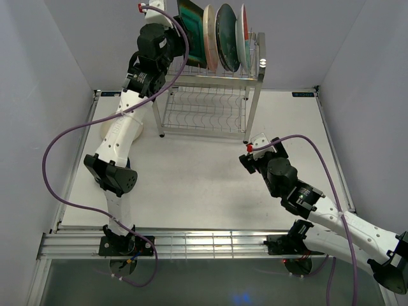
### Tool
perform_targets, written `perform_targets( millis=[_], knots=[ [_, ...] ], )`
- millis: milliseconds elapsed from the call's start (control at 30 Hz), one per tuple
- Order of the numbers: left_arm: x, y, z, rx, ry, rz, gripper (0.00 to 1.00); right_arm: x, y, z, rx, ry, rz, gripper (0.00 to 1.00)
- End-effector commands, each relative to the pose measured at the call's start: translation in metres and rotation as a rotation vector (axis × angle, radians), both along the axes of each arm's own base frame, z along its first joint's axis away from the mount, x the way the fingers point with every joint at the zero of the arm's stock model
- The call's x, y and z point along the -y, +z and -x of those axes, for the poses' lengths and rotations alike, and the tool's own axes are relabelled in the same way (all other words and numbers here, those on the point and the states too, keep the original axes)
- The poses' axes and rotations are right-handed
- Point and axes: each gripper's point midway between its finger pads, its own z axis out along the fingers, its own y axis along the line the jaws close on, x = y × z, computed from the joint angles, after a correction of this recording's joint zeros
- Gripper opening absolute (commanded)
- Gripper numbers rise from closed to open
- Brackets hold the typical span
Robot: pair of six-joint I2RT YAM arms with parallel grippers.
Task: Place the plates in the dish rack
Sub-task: Insert the plate into the dish rack.
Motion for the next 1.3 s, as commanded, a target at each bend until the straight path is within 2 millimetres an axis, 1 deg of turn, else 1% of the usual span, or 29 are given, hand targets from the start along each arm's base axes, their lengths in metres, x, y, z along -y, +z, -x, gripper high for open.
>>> perform_targets(
  millis=[0,100,133,167,233,267,367,400,500,533,667,700,733,767,900,967,1000,1067,1100,1133,1267],
  knots=[
    [-0.005,0.008,0.009,0.004,-0.017,0.004,0.70,0.001,0.003,0.000,0.007,-0.004,-0.013,0.90],
    [-0.004,0.002,0.007,-0.009,-0.018,-0.004,0.61,0.002,0.003,0.000,0.007,-0.004,-0.014,0.90],
    [-0.004,0.001,0.007,-0.012,-0.018,-0.005,0.56,0.001,0.003,0.000,0.006,-0.001,-0.016,0.90],
    [-0.003,0.001,0.007,-0.012,-0.020,-0.005,0.50,0.002,0.003,0.000,0.006,-0.004,-0.016,0.90],
    [-0.002,-0.002,0.007,-0.019,-0.021,-0.007,0.44,0.001,0.003,0.000,0.006,-0.004,-0.016,0.90],
    [-0.003,-0.003,0.006,-0.022,-0.017,-0.007,0.37,0.002,0.002,0.000,0.004,-0.006,-0.015,0.90],
    [-0.004,-0.006,0.005,-0.031,-0.010,-0.010,0.25,0.001,0.003,0.000,0.005,-0.004,-0.016,0.90],
    [-0.005,-0.006,0.006,-0.031,-0.009,-0.010,0.16,0.002,0.002,0.000,0.004,-0.006,-0.015,0.90],
    [-0.005,-0.004,0.007,-0.025,-0.009,-0.008,0.03,0.001,0.002,0.000,0.004,-0.004,-0.015,0.90],
    [-0.005,-0.005,0.006,-0.025,-0.010,-0.008,0.00,0.001,0.003,0.000,0.005,-0.005,-0.019,0.90],
    [-0.002,0.006,0.009,0.008,-0.020,0.016,0.00,0.001,0.002,-0.001,0.002,-0.006,-0.016,0.90],
    [0.002,0.007,0.010,0.013,-0.023,0.019,0.00,0.001,0.002,-0.001,0.002,-0.008,-0.015,0.90],
    [0.003,0.014,0.012,0.031,-0.022,0.026,0.00,0.001,0.002,-0.001,0.002,-0.008,-0.015,0.90],
    [0.004,0.016,0.012,0.040,-0.014,0.026,0.00,0.001,0.001,-0.001,0.000,-0.008,-0.013,0.90],
    [0.022,0.027,0.022,0.095,-0.002,-0.005,0.00,0.001,0.003,0.000,0.005,-0.005,-0.022,0.90],
    [0.029,0.037,0.026,0.140,0.015,-0.019,0.00,0.001,0.002,0.000,0.003,-0.002,-0.022,0.90],
    [0.041,0.037,0.031,0.153,0.022,-0.029,0.00,0.002,0.003,0.000,0.004,-0.005,-0.023,0.90],
    [0.048,0.047,0.035,0.205,0.047,-0.066,0.00,0.001,0.003,0.000,0.004,-0.004,-0.023,0.90],
    [0.055,0.049,0.039,0.215,0.053,-0.072,0.00,0.001,0.002,0.000,0.003,-0.002,-0.022,0.90],
    [0.059,0.048,0.036,0.225,0.057,-0.084,0.00,0.001,0.002,0.001,0.003,-0.003,-0.025,0.90],
    [0.061,0.054,0.035,0.255,0.067,-0.084,0.00,0.002,0.004,0.001,0.008,-0.001,-0.031,0.90]
  ],
)
